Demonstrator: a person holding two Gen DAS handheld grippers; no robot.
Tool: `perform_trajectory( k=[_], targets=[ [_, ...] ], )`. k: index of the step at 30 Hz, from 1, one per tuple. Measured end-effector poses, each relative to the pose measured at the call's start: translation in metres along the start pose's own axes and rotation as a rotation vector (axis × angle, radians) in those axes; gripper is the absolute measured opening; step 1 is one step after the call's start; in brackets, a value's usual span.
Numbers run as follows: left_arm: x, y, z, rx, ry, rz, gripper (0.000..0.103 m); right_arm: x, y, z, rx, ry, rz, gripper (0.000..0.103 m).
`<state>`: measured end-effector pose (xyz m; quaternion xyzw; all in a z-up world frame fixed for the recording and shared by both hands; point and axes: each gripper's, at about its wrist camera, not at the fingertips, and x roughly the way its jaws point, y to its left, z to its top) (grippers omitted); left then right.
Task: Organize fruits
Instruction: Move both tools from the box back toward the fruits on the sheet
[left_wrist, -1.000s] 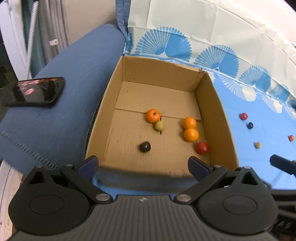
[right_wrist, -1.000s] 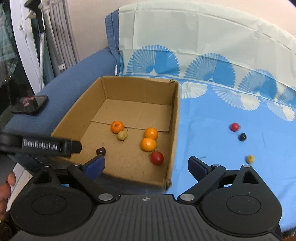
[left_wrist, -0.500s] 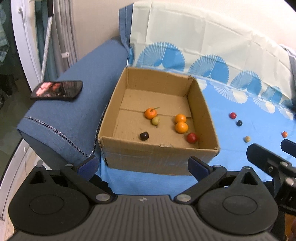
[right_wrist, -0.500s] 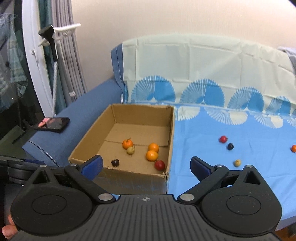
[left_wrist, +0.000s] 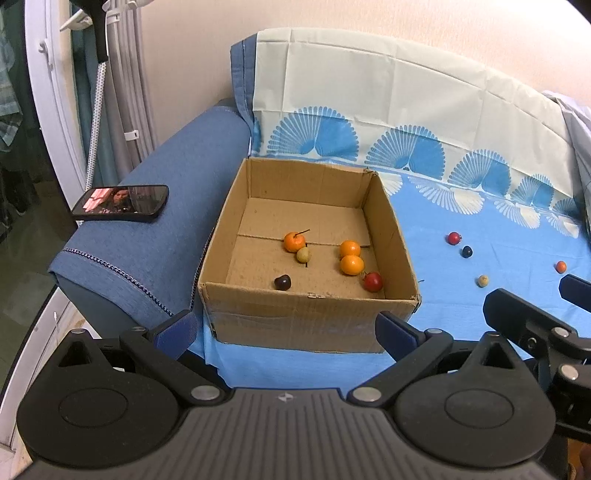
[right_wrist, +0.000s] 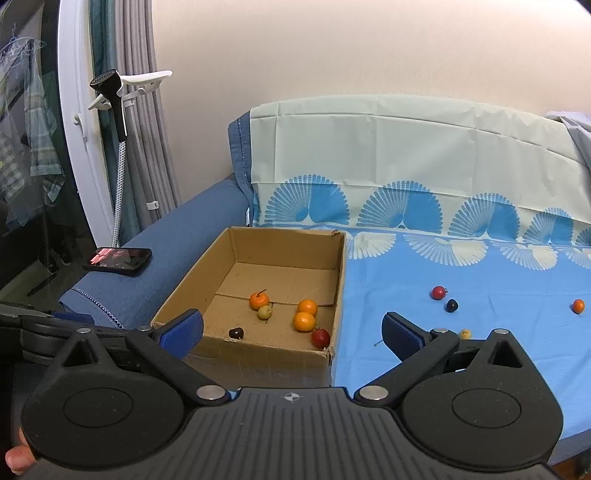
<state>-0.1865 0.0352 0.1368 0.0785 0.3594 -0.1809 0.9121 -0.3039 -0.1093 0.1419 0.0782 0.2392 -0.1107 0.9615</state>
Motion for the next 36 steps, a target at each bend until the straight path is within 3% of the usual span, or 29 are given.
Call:
perform_trajectory(
  k=[36],
  targets=[
    [0.021, 0.000, 0.005, 0.016, 0.025, -0.003, 0.103, 0.019, 0.003, -0.004, 0.009, 0.029, -0.031, 0.102]
  ],
)
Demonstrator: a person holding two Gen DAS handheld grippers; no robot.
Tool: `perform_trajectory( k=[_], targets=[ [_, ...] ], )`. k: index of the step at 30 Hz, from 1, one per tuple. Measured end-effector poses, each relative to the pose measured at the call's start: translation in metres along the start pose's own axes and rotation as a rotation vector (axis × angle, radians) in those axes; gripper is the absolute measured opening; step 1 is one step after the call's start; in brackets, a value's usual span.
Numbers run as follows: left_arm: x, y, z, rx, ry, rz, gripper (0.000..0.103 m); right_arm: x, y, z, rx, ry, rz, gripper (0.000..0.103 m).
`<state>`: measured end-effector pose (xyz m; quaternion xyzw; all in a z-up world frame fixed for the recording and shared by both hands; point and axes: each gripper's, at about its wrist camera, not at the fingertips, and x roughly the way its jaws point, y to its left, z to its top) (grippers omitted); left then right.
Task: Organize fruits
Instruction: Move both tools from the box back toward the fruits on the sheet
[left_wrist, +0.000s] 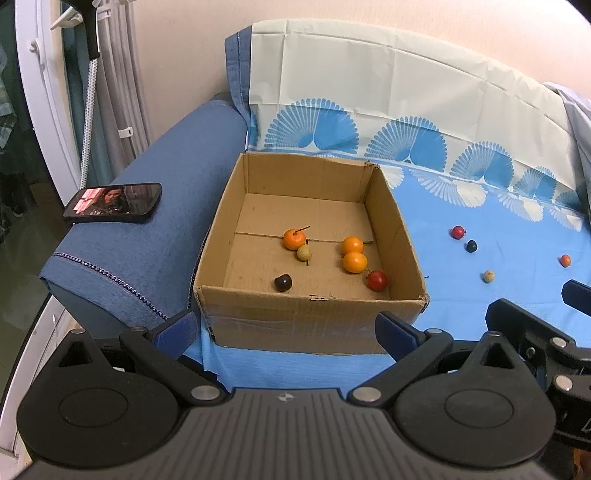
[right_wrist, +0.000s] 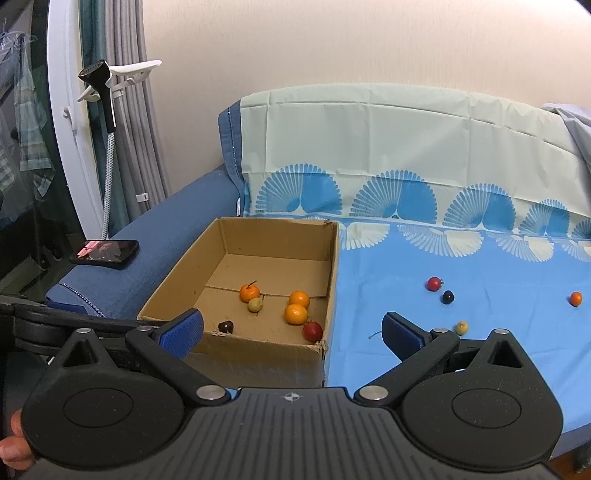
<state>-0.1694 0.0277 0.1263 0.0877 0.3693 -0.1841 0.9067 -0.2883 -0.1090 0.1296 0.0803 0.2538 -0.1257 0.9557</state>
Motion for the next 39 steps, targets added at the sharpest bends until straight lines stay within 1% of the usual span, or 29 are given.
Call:
perform_trajectory(
  k=[16, 28, 34, 39],
  targets=[
    [0.024, -0.002, 0.014, 0.003, 0.040, 0.007, 0.103, 0.025, -0.005, -0.001, 0.011, 0.046, 0.005, 0.102],
    [0.044, -0.022, 0.032, 0.037, 0.066, 0.019, 0.103, 0.046, -0.021, 0.001, 0.045, 0.068, 0.017, 0.102],
    [0.058, -0.049, 0.043, 0.077, 0.088, 0.006, 0.103, 0.057, -0.048, 0.002, 0.095, 0.077, -0.014, 0.102],
    [0.075, -0.092, 0.055, 0.142, 0.106, -0.029, 0.103, 0.059, -0.093, 0.000, 0.167, 0.065, -0.093, 0.102]
  ],
)
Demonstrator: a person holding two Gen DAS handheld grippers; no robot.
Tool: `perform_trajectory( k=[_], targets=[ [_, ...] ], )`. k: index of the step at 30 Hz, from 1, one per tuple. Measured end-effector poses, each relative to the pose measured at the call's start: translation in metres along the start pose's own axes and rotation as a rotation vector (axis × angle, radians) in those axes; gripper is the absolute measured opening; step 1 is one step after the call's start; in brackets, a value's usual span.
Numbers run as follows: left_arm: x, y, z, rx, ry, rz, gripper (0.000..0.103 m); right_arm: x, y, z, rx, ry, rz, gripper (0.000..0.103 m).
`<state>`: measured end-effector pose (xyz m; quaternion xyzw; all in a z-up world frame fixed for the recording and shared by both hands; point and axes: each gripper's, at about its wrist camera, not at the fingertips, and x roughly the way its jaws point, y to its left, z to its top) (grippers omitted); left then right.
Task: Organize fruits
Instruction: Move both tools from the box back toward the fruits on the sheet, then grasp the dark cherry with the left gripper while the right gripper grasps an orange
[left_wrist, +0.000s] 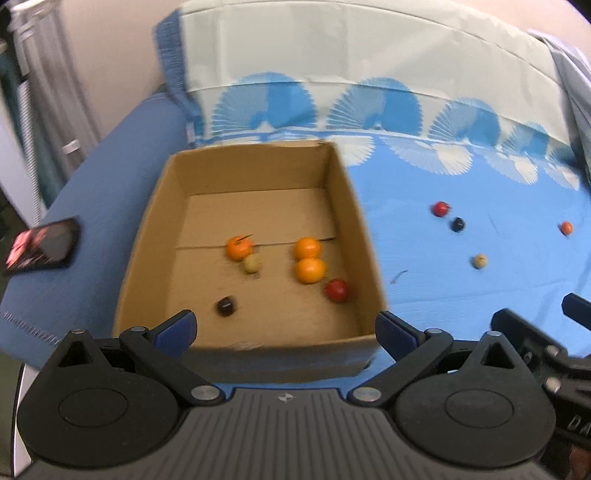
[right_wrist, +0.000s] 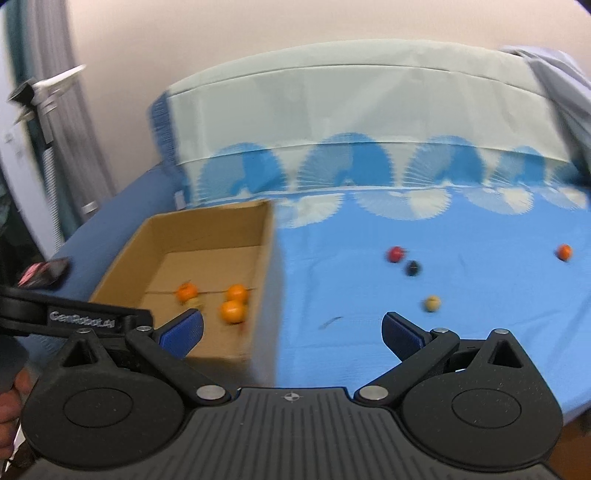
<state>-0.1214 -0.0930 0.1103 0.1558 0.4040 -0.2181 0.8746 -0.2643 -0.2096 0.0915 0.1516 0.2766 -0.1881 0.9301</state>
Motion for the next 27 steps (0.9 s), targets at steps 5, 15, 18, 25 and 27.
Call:
perform_trajectory(
  k=[5, 15, 18, 25, 27],
  targets=[
    [0.027, -0.051, 0.027, 0.049, 0.020, -0.076, 0.103, 0.008, -0.067, 0.006, 0.082, -0.025, -0.131, 0.102],
    [0.123, -0.165, 0.095, 0.085, 0.056, -0.216, 0.103, 0.038, -0.231, 0.029, 0.198, -0.116, -0.450, 0.102],
    [0.161, -0.191, 0.112, 0.079, 0.098, -0.243, 0.103, 0.062, -0.294, 0.041, 0.293, -0.098, -0.517, 0.102],
    [0.251, -0.225, 0.138, 0.021, 0.169, -0.255, 0.103, 0.145, -0.414, 0.050, 0.435, -0.083, -0.634, 0.102],
    [0.274, -0.236, 0.140, 0.035, 0.189, -0.237, 0.103, 0.175, -0.440, 0.051, 0.430, -0.064, -0.655, 0.102]
  ],
)
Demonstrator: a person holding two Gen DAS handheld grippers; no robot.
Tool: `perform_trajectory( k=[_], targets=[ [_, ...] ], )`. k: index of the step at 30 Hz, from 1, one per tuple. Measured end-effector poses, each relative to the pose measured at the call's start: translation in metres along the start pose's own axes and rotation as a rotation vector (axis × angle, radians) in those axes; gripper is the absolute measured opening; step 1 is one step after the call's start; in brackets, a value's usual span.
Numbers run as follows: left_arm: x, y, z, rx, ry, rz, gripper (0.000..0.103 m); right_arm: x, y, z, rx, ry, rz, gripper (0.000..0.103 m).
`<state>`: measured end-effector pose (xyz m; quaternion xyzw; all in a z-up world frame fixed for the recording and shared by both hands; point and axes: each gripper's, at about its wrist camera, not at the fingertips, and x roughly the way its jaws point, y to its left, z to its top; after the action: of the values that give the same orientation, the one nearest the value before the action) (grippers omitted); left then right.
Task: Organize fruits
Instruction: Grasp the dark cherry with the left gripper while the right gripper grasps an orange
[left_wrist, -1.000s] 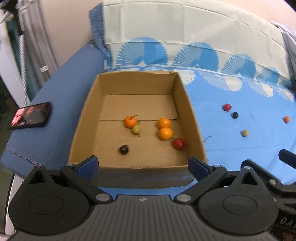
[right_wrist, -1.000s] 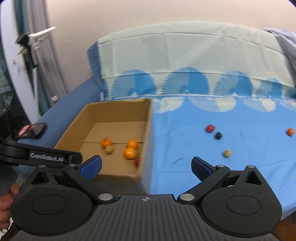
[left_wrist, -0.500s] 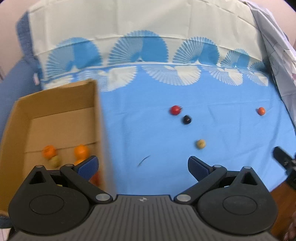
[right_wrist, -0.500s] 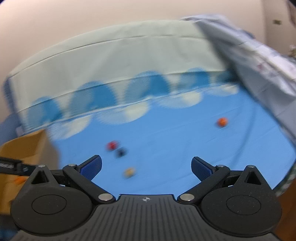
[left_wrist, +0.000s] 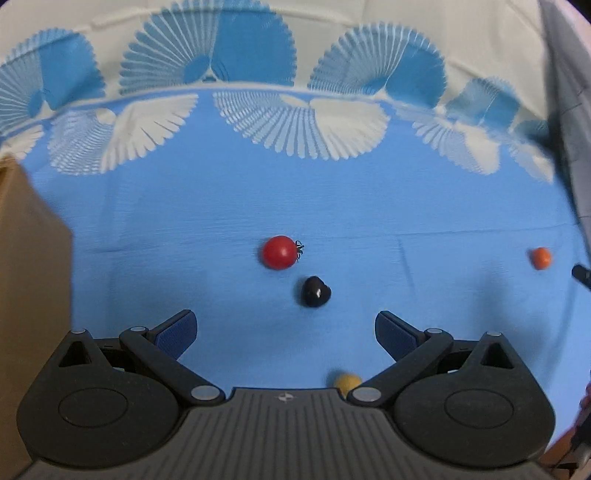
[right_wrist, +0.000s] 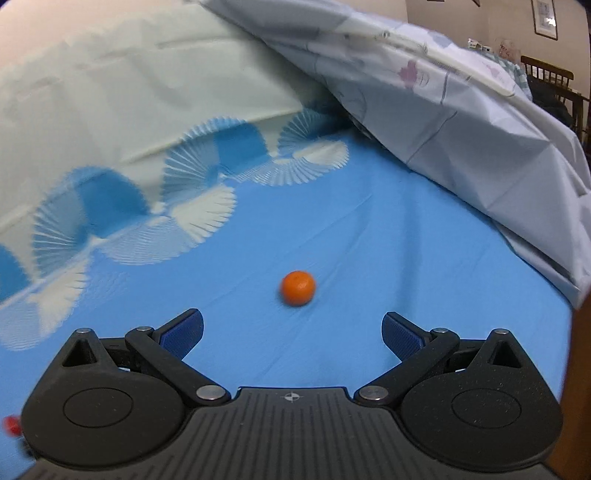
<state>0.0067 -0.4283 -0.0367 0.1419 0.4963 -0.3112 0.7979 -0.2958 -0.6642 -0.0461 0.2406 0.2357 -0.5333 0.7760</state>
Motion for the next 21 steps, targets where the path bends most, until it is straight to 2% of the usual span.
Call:
perform_trajectory(
  k=[4, 10, 12, 16, 20, 21],
  targets=[
    [0.039, -0.012, 0.004, 0.027, 0.037, 0.023, 0.103, 0.067, 0.002, 0.001, -0.011, 0.045, -0.019, 0.102],
    [0.081, -0.019, 0.004, 0.060, 0.080, 0.064, 0.103, 0.130, 0.012, -0.007, -0.038, 0.075, -0.053, 0.102],
    [0.091, -0.018, 0.002, 0.070, 0.088, 0.085, 0.103, 0.140, 0.016, -0.010, -0.065, 0.074, -0.080, 0.103],
    [0.089, -0.018, -0.003, 0.097, 0.036, 0.090, 0.103, 0.143, 0.020, -0.013, -0.096, 0.023, -0.086, 0.102],
    [0.088, -0.017, 0.001, 0.079, 0.063, 0.084, 0.102, 0.144, 0.019, -0.010, -0.101, 0.023, -0.079, 0.102],
    [0.085, -0.016, 0.002, 0.070, 0.069, 0.073, 0.097, 0.142, 0.019, -0.009, -0.102, 0.027, -0.077, 0.093]
  ],
)
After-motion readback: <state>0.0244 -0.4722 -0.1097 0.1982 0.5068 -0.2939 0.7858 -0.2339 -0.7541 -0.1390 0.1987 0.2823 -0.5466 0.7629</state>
